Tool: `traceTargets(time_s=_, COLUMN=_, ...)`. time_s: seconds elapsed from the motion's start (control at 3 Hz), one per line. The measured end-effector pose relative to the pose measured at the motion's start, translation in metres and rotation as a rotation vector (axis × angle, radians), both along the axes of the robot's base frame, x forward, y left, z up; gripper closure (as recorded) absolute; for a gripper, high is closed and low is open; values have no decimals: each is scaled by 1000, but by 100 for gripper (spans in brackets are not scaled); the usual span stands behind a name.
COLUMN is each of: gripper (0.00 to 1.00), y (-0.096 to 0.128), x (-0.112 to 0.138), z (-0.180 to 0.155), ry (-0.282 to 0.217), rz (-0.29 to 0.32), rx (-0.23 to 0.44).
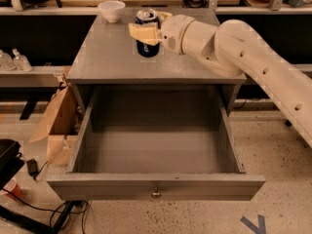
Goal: Place pepsi can into top drawer
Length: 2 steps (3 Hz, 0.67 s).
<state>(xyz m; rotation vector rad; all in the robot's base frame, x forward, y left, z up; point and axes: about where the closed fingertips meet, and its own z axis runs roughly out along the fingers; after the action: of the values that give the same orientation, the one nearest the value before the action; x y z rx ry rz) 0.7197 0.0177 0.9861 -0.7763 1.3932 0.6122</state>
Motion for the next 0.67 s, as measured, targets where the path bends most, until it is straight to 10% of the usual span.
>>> traceTargets(time_s=0.67, gripper=100, y=69, x=-81, z=-40, ry=3, rz=268, rx=-6)
